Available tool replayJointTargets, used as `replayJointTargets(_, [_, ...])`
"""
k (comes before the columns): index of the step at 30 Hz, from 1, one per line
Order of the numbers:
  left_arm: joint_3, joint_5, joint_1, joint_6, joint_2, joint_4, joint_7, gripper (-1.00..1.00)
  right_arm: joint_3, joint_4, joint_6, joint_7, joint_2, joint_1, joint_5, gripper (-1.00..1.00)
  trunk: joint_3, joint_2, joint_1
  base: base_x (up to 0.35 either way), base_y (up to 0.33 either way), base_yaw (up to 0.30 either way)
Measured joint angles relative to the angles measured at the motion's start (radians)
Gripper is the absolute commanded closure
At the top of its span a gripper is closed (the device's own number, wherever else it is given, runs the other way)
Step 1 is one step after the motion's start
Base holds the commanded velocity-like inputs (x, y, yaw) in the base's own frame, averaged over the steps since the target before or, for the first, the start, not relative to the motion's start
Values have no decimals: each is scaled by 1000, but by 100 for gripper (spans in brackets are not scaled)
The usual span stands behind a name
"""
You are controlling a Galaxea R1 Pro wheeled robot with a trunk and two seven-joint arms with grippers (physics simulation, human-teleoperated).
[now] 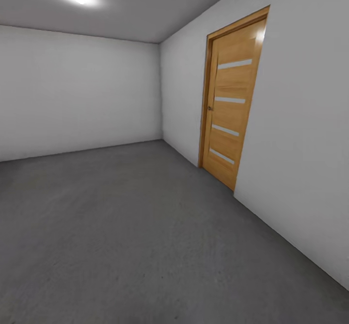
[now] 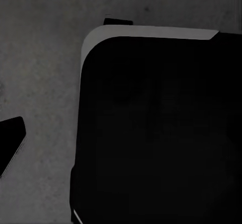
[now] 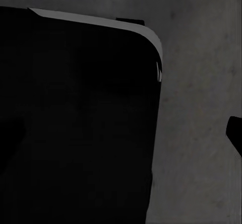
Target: Move the two storage containers from the living room to the garage. In the garage, place one container on the floor and stack the other container on top of it (either order is fine).
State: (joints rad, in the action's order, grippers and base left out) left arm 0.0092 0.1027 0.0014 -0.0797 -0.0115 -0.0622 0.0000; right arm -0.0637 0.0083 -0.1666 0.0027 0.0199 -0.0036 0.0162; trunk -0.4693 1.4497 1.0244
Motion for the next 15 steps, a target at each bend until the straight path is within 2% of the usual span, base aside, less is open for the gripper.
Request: replayJointTargets(15, [0,2,0,0,-1,0,0,-100,-7,0,-11,-1,0,1,4,-100,0,0,0,322,76,-3])
